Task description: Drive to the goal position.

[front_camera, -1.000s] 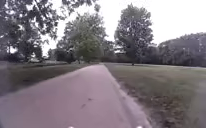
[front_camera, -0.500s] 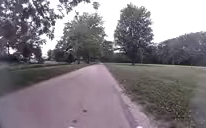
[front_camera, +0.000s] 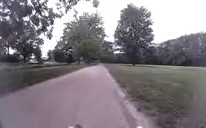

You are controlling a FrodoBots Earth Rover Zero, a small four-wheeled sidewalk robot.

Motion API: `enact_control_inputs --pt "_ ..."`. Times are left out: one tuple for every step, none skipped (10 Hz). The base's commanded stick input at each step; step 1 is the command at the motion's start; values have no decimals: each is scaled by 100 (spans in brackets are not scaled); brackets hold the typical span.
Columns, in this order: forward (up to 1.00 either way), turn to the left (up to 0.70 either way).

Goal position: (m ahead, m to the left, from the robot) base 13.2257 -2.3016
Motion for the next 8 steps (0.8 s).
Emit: enact_control_inputs --pt "70 0" --pt "70 0" --pt "70 0" --pt "70 0" --pt "70 0" --pt "70 0" --pt "70 0" --pt "70 0"
